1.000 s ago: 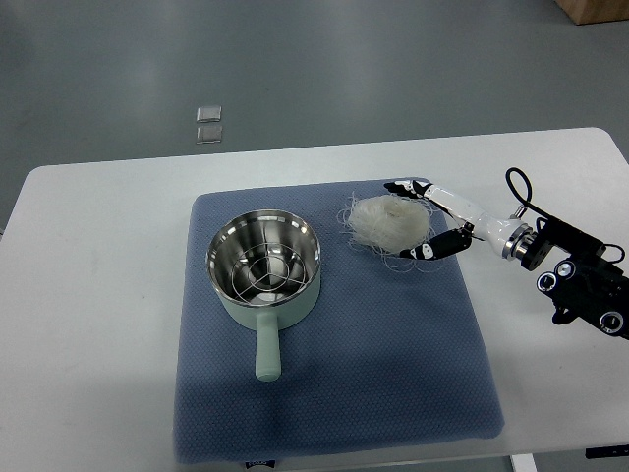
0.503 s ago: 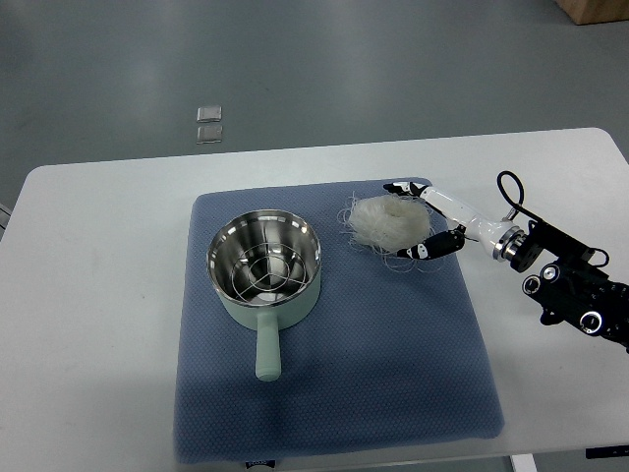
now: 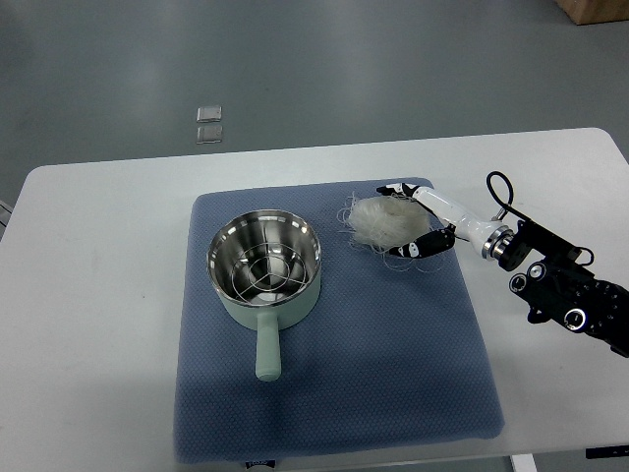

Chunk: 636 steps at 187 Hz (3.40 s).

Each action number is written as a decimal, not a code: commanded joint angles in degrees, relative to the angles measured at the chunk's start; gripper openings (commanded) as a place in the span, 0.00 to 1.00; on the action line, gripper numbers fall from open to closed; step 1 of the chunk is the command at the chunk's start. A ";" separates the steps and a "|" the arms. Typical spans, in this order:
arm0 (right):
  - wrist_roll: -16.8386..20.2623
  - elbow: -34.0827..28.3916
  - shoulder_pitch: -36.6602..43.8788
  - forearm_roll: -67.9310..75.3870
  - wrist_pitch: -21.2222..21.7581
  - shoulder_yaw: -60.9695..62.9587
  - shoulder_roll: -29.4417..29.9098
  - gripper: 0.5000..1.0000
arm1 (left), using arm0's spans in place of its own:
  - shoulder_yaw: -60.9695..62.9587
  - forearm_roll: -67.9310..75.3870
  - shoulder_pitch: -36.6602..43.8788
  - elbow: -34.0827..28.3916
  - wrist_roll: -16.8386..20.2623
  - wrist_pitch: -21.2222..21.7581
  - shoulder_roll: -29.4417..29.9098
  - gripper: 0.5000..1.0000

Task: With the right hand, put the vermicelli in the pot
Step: 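Close the right hand fingers around the vermicelli bundle, then lift the vermicelli with the right hand and carry it over the pot, then lower the vermicelli into the steel pot and open the right hand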

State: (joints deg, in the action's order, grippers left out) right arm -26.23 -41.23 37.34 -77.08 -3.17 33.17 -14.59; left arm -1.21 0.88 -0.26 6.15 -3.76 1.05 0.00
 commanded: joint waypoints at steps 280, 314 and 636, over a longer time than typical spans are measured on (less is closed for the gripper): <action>0.03 -1.84 9.59 14.94 1.14 2.52 2.11 0.00 | 0.06 0.00 0.00 0.00 0.07 0.01 0.00 1.00; -0.05 -4.91 12.40 14.94 2.20 2.52 3.78 0.00 | 0.15 0.00 0.00 0.00 -0.02 0.01 0.00 1.00; -0.76 -12.21 3.88 12.66 6.59 0.58 11.78 0.70 | 0.15 0.00 0.00 0.00 -0.02 0.01 0.00 1.00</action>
State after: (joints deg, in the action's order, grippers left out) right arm -26.96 -53.44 40.97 -64.62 3.43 33.66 -2.80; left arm -1.05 0.88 -0.26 6.15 -3.76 1.06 0.00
